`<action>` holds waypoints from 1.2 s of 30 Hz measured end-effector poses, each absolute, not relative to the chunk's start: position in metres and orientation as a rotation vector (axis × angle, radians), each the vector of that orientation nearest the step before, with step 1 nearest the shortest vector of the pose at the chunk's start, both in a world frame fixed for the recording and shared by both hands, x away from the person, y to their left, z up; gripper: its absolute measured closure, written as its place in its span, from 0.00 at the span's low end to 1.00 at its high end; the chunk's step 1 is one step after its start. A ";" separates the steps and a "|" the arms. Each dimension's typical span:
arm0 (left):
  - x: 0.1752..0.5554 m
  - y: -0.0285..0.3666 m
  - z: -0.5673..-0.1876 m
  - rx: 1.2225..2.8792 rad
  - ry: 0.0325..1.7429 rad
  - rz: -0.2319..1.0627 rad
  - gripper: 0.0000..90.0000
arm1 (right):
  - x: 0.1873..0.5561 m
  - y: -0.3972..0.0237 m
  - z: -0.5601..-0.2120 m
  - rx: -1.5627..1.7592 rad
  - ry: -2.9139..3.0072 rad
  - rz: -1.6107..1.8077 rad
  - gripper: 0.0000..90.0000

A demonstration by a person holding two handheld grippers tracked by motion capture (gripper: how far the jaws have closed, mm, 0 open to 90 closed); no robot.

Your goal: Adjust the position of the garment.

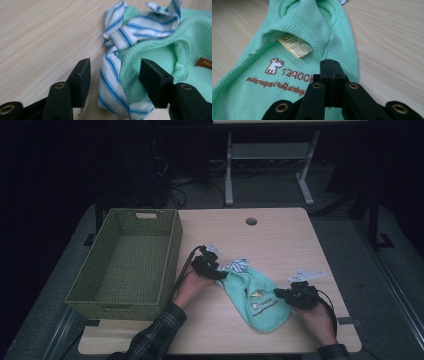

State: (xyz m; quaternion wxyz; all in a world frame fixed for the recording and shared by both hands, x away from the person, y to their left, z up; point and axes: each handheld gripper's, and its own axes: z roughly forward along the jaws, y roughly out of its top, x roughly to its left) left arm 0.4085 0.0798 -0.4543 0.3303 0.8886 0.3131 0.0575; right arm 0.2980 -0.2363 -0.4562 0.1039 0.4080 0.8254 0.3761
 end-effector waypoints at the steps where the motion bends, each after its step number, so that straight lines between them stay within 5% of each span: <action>1: 0.408 0.079 -0.456 2.336 0.814 0.146 0.50 | 0.298 -0.236 -0.456 1.203 2.434 1.110 1.00; 12: 0.405 0.079 -0.458 2.358 0.791 0.105 0.87 | 0.300 -0.231 -0.451 1.168 2.432 1.141 1.00; 36: 0.397 0.085 -0.427 2.220 0.761 0.144 0.91 | 0.345 -0.170 -0.456 1.076 2.513 1.185 1.00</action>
